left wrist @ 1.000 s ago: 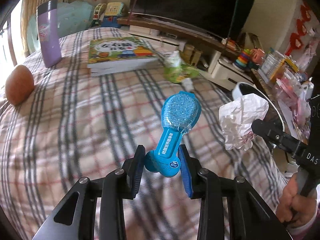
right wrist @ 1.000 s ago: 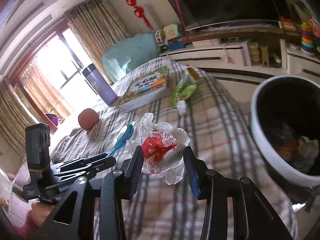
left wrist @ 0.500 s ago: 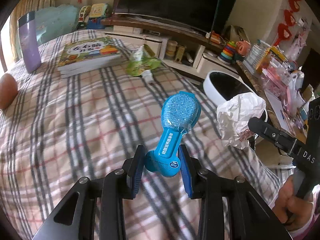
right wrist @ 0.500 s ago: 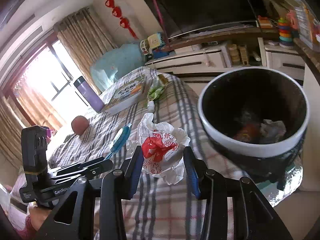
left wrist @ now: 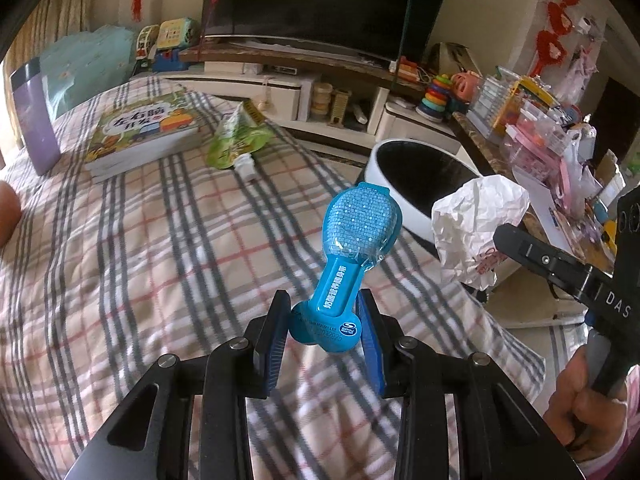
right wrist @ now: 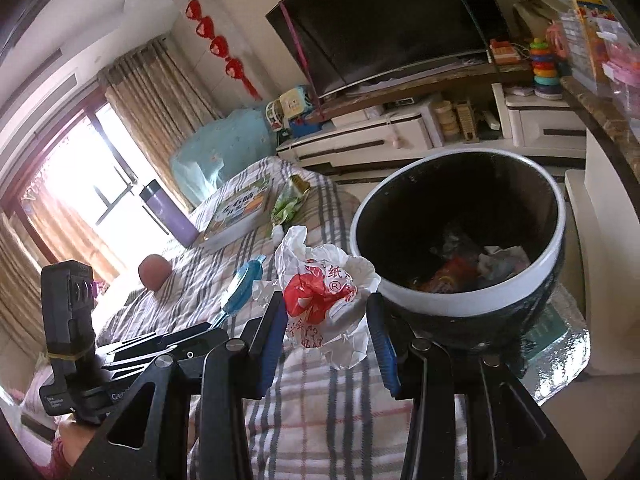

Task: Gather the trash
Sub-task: 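Carry the blue toy and white bag over the bin and open both tools to drop them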

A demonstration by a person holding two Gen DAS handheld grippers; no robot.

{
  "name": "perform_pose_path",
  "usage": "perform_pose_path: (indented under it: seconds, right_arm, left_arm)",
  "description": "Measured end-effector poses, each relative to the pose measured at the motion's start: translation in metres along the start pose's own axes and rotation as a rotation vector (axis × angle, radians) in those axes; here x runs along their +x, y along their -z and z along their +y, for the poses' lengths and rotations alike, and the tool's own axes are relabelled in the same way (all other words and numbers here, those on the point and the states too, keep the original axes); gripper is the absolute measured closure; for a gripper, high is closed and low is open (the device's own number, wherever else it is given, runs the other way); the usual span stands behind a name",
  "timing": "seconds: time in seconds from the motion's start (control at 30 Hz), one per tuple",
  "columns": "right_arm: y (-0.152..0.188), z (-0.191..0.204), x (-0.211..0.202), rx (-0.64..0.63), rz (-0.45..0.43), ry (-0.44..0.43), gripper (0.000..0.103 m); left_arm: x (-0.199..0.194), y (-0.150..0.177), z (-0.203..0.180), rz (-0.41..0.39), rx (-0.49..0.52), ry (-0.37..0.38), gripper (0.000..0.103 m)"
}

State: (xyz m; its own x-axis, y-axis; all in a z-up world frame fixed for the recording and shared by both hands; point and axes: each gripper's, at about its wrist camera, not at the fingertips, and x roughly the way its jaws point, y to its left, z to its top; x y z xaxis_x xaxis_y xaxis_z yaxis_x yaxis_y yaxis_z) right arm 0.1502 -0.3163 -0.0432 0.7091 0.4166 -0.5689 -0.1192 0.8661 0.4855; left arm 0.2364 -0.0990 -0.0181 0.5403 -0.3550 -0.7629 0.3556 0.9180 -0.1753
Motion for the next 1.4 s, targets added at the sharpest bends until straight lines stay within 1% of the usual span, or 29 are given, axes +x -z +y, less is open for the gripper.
perform_pose_path:
  seconds: [0.57,1.07,1.4]
  right_arm:
    - [-0.012,-0.029,-0.024,0.036,-0.069,0.051,0.062]
    - [-0.025,-0.054,-0.032,0.041,-0.084,0.103,0.062]
    - [-0.039,-0.068,-0.027,0.033,-0.084,0.141,0.062]
  left_arm:
    - [0.010,-0.014,-0.033,0.002,0.071,0.024,0.071]
    - [0.029,-0.030,-0.054,0.016,0.121,0.044,0.071]
    - [0.049,-0.047,-0.065,0.028,0.150,0.036,0.071]
